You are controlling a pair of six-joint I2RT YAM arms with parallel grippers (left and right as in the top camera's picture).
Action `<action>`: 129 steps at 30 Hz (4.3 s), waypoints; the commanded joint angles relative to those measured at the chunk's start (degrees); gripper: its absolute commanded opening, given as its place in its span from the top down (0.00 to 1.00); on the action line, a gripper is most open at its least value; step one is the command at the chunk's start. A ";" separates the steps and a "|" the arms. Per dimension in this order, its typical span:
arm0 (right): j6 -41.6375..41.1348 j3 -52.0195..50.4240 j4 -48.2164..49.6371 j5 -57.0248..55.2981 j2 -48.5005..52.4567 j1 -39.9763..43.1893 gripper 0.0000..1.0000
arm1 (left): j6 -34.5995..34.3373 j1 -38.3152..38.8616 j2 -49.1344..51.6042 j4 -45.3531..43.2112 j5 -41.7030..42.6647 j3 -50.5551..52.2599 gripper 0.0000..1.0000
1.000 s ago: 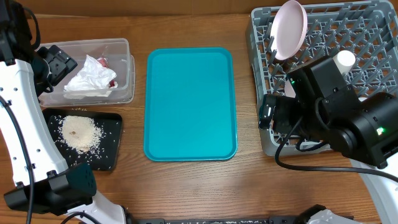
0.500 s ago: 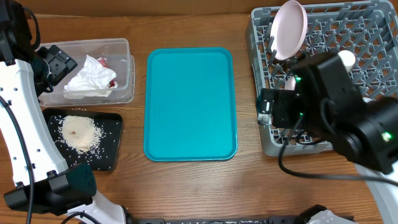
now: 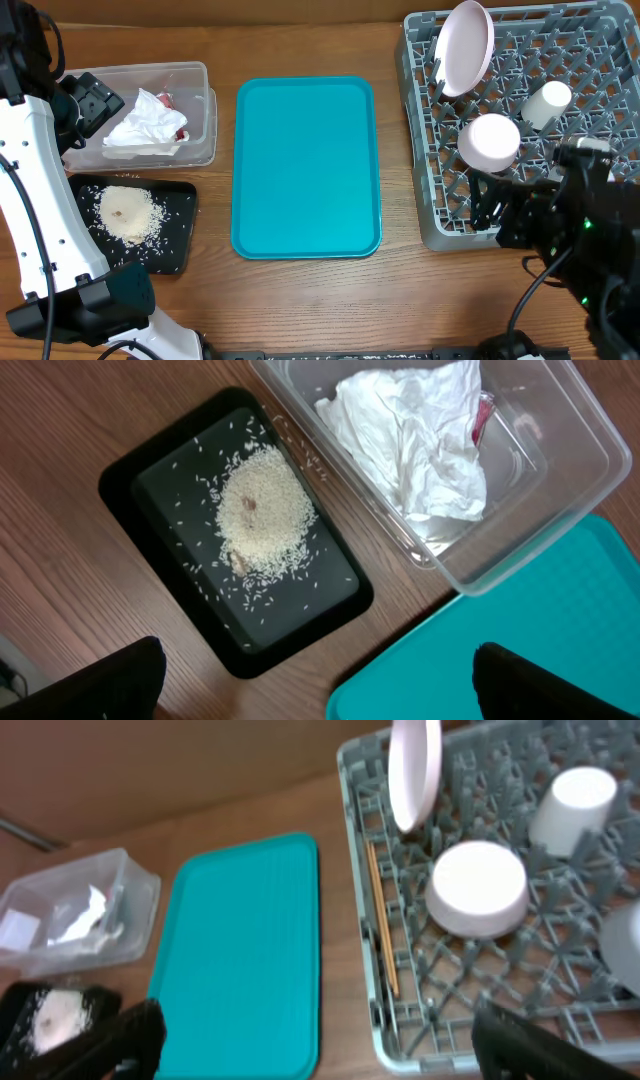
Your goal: Sort waste into correct bins and load items into the dishwasher
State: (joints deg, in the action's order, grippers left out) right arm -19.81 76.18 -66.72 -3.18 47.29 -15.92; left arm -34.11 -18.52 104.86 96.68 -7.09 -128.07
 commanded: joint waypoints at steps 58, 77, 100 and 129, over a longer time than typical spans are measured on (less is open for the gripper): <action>6.80 -72.39 72.06 8.13 -47.12 15.28 0.00 | 0.70 -0.20 -0.17 0.11 -0.39 -0.39 0.00; 8.39 -75.71 76.04 5.64 -47.12 15.23 0.00 | 0.70 -0.20 -0.17 0.11 -0.39 -0.39 0.00; 13.88 -75.71 62.05 0.87 -47.12 15.23 0.00 | 0.70 -0.20 -0.17 0.11 -0.39 -0.39 0.00; 13.88 -75.71 62.05 0.85 -47.12 15.23 0.00 | 0.70 -0.20 -0.17 0.11 -0.39 -0.39 0.00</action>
State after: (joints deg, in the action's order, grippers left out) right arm -6.15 1.06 -4.84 -1.78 0.80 -0.43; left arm -34.09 -18.52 104.86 96.66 -7.11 -128.07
